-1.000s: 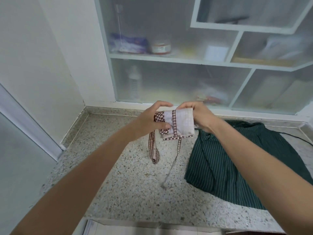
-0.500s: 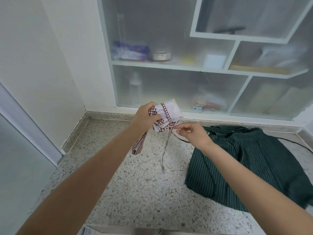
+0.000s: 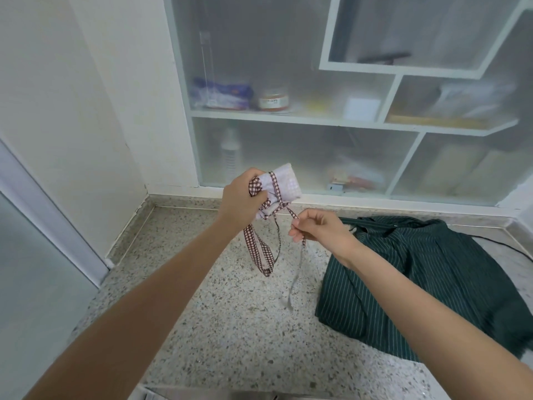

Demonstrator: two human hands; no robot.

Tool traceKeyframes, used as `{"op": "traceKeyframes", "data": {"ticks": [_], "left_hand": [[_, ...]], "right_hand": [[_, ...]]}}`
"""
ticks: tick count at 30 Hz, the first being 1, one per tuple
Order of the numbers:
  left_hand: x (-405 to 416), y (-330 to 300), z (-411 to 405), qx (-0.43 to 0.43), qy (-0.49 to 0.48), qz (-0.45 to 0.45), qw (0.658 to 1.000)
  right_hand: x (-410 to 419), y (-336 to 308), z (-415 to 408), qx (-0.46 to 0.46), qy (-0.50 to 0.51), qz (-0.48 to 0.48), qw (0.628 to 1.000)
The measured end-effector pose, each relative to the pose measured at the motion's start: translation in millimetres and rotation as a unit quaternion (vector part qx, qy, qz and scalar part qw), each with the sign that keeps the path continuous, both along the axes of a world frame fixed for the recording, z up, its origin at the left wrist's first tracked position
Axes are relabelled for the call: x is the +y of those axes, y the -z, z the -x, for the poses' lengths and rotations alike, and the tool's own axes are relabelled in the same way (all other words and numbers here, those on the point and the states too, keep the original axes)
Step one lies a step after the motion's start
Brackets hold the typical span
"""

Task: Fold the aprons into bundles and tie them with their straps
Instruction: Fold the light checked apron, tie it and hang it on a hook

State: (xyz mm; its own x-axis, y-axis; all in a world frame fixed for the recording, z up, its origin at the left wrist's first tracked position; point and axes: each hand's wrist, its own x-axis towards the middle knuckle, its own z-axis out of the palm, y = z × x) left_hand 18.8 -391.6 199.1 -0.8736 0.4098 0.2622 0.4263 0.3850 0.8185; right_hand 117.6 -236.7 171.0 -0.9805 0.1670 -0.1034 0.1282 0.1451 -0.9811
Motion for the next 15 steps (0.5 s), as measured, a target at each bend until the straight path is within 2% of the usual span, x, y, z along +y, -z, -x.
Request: {"op": "traceKeyframes", "data": {"ticks": [4, 7, 11, 13, 15], "left_hand": [[-2.0, 4.9, -2.8, 0.083, 0.045, 0.065, 0.993], [0.3, 6.9, -3.2, 0.090, 0.036, 0.056, 0.994], [-0.3, 2.2, -1.4, 0.023, 0.037, -0.004, 0.999], [-4.9, -4.8, -4.5, -0.050, 0.090, -0.048, 0.994], [-10.0, -10.8, -9.1, -0.087, 0.164, -0.036, 0.982]], "right_hand": [[2.8, -18.1, 3.0, -0.003, -0.057, -0.191, 0.980], [3.1, -23.6, 6.8, -0.017, -0.072, -0.247, 0.966], [9.3, -14.2, 7.6, -0.055, -0.059, -0.275, 0.958], [16.4, -11.1, 7.7, -0.078, -0.044, -0.259, 0.962], [24.1, -12.7, 9.7, -0.088, -0.013, -0.243, 0.966]]}}
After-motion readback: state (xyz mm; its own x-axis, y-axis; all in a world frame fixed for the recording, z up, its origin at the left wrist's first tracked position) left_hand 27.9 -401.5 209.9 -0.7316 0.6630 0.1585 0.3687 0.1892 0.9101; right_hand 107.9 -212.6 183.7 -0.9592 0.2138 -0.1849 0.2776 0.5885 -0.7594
